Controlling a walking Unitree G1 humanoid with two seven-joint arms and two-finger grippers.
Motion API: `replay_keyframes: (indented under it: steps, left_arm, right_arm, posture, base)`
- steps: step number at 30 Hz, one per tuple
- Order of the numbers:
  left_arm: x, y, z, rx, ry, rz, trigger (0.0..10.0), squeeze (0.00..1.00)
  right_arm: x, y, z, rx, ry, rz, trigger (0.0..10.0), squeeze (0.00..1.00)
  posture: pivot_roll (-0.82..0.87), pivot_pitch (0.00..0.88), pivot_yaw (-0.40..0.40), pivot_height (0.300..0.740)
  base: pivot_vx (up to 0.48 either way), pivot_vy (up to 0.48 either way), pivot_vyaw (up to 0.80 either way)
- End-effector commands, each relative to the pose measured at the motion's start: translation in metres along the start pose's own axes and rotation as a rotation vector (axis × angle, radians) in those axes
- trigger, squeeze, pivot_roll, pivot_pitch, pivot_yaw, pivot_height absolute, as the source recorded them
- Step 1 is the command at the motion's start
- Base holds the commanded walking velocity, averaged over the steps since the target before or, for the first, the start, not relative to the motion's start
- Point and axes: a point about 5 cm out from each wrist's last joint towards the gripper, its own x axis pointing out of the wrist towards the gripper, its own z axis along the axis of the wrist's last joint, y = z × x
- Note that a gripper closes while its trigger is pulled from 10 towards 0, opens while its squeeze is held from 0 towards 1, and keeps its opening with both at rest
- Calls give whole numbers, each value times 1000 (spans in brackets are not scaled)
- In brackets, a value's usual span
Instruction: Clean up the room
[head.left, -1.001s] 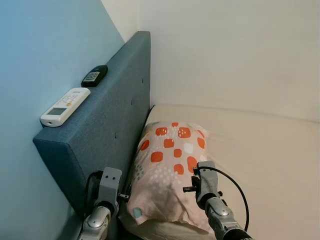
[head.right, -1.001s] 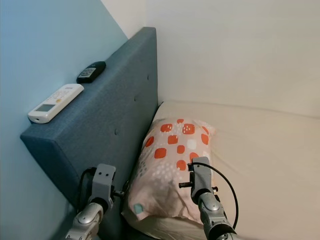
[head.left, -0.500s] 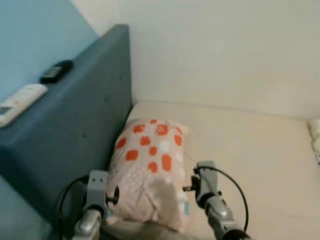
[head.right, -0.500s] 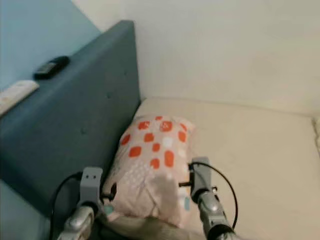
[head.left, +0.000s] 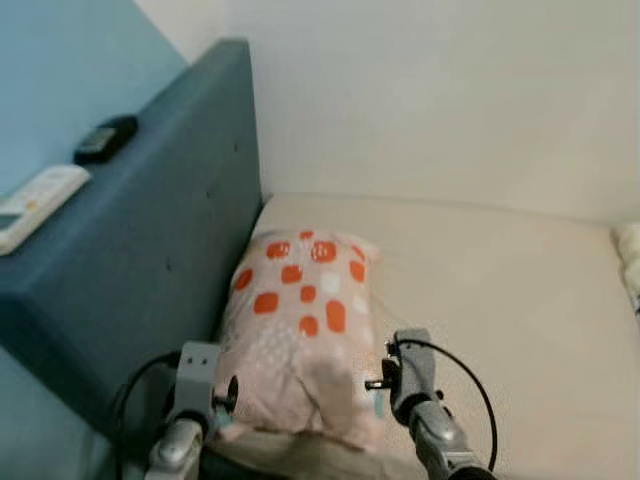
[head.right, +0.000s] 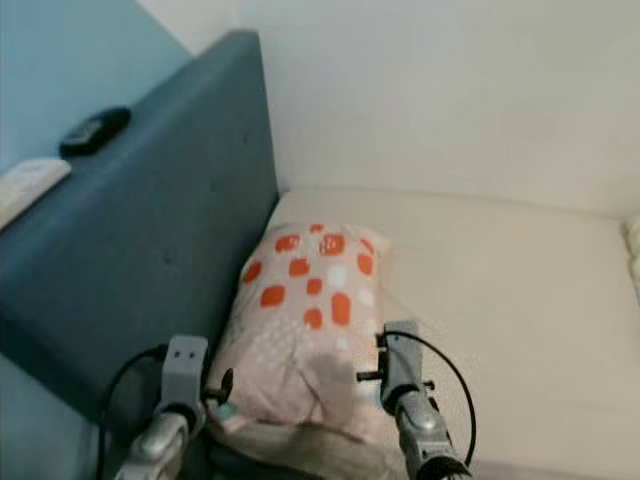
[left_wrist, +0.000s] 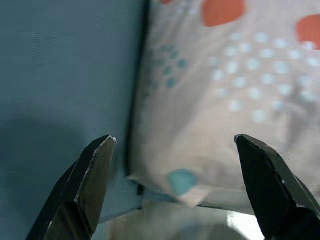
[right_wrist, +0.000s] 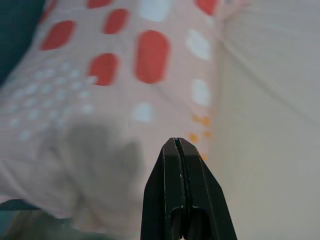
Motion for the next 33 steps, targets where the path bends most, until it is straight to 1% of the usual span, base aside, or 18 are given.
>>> replay_keyframes:
  steps: [1,13,27,33]
  left_arm:
    - [-2,1,-4,17,12,3,10000,0]
    - [-2,2,-4,29,16,2,10000,0]
    - [-3,0,-3,7,1,-15,10000,0]
    - [-2,0,-1,9,-9,-16,10000,0]
  right_arm:
    - [-1,-3,-2,1,8,-10,10000,0]
    - [-2,-5,-4,2,8,-15,10000,0]
    - [-2,-8,-2,-8,11,-34,10000,0]
    - [0,-11,3,-17,-9,-46,10000,0]
  posture:
    - [37,75,-41,726]
    - [33,62,-37,726]
    - [30,48,-33,726]
    - [26,44,-32,726]
  base:
    - [0,0,0]
    - [0,0,0]
    - [0,0,0]
    - [0,0,0]
